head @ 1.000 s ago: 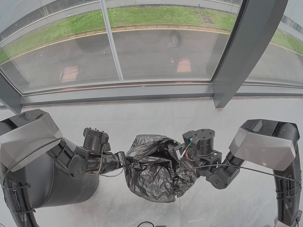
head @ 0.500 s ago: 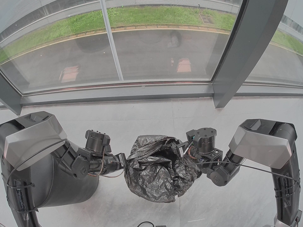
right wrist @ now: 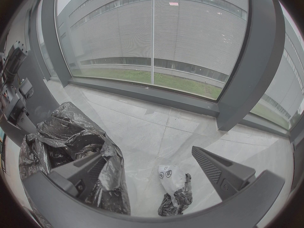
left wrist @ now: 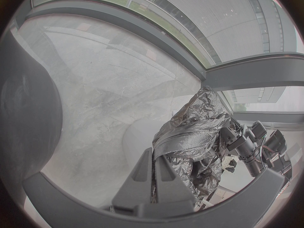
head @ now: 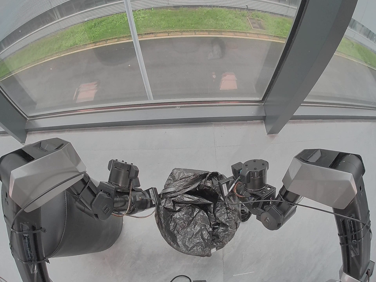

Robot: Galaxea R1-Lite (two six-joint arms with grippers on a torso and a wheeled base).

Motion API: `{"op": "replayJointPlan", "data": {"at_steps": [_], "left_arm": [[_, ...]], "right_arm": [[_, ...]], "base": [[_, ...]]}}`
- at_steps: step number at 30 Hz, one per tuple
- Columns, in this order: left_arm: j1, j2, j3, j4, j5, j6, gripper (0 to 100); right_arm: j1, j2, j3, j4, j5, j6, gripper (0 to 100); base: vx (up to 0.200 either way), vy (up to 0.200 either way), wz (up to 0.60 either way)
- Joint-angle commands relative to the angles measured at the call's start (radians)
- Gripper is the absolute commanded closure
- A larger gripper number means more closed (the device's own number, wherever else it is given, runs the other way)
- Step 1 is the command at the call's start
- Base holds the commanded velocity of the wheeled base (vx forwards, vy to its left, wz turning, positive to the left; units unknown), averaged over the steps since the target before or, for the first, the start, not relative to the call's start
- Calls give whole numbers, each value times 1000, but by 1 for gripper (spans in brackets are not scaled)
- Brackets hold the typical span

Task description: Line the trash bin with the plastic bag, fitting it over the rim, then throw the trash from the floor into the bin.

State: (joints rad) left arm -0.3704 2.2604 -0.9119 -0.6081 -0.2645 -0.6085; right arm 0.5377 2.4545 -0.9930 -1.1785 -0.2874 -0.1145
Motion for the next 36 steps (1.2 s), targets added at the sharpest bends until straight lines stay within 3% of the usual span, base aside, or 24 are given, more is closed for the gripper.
{"op": "replayJointPlan", "data": {"at_steps": [1,5,36], "left_arm": [[-1,11,-12,-1,-1,1,100],[-1,14,-18,-1,-6,0,100],[-1,62,-27,-1,-6,0,100]], "right_arm": [[-2,9,-4,7,28,35,0],[-2,12,0,8,76,56,0],[-39,83,5,-4,97,79,0]], "base": [[0,0,0],[0,0,0],[0,0,0]]}}
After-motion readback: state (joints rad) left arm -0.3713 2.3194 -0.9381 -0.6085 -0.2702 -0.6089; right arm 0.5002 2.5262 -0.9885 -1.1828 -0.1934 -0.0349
